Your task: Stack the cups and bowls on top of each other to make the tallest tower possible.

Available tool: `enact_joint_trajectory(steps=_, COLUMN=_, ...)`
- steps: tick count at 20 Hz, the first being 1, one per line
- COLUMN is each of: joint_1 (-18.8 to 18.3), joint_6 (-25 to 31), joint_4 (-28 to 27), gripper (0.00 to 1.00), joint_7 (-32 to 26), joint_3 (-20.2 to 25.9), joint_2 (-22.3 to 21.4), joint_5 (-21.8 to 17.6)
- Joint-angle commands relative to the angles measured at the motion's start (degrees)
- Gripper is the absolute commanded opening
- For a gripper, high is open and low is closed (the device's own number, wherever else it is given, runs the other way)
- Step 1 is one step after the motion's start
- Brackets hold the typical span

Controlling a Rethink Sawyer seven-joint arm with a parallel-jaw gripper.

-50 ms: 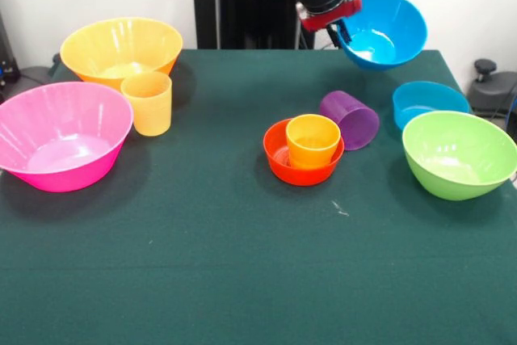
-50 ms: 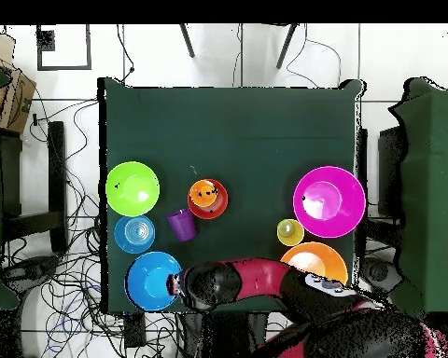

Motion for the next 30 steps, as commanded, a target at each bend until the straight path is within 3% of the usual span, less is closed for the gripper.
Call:
enact_joint_trajectory(steps=1, joint_1=-3.8, joint_6=10.4, joint_4=-4.4, gripper=0.00, joint_7=-2.5, joint_3=5.0, joint_2=4.7, joint_5=4.2)
enact_joint_trajectory(steps=7, joint_1=-9.2, joint_6=9.0, joint_4=-3.0, gripper=0.00, joint_7=-4.0, joint_3=7.6, joint_2=8.1, joint_5=3.0)
enact_joint_trajectory(steps=10, joint_1=-10.7, joint_6=5.8, joint_4=-0.3, gripper=0.00, joint_7=-1.7, joint_3=7.4, joint_2=5.5, joint_5=0.8)
enact_joint_trajectory(steps=14, joint_1=-13.7, joint_6=5.5, joint_4=4.8, gripper=0.00, joint_7=0.9, joint_3=6.4, joint_2=0.2, joint_5=0.5)
enact_joint_trajectory(steps=17, joint_1=-17.1, joint_6=7.4, joint_4=6.7, gripper=0.00, joint_7=0.6, joint_3=6.5, joint_2=-0.4, joint_5=1.6)
enact_joint_trajectory(steps=21, joint_1=-19.9, joint_6=4.5, joint_4=8.4, gripper=0.00, joint_7=0.2, joint_3=6.2, joint_2=0.7, joint_5=-0.2)
enact_joint_trajectory(steps=23, joint_1=-19.7, joint_6=0.3, joint_4=9.5, gripper=0.00, joint_7=0.8, joint_3=5.8, joint_2=0.4, joint_5=-2.8)
enact_joint_trajectory(steps=25, joint_1=-18.4, joint_6=-7.7, joint_4=9.2, gripper=0.00, joint_7=-0.5, joint_3=7.2, joint_2=-0.7, joint_5=-9.1)
enact_joint_trajectory(steps=27, joint_1=-14.5, joint_6=-17.1, joint_4=9.7, gripper=0.00, joint_7=1.8, joint_3=5.3, joint_2=-4.1, joint_5=-14.8)
enact_joint_trajectory(steps=30, joint_1=-6.8, joint_6=-31.0, joint_4=8.6, gripper=0.00, joint_7=4.8, joint_3=-2.4, joint_2=-6.4, joint_5=-20.9)
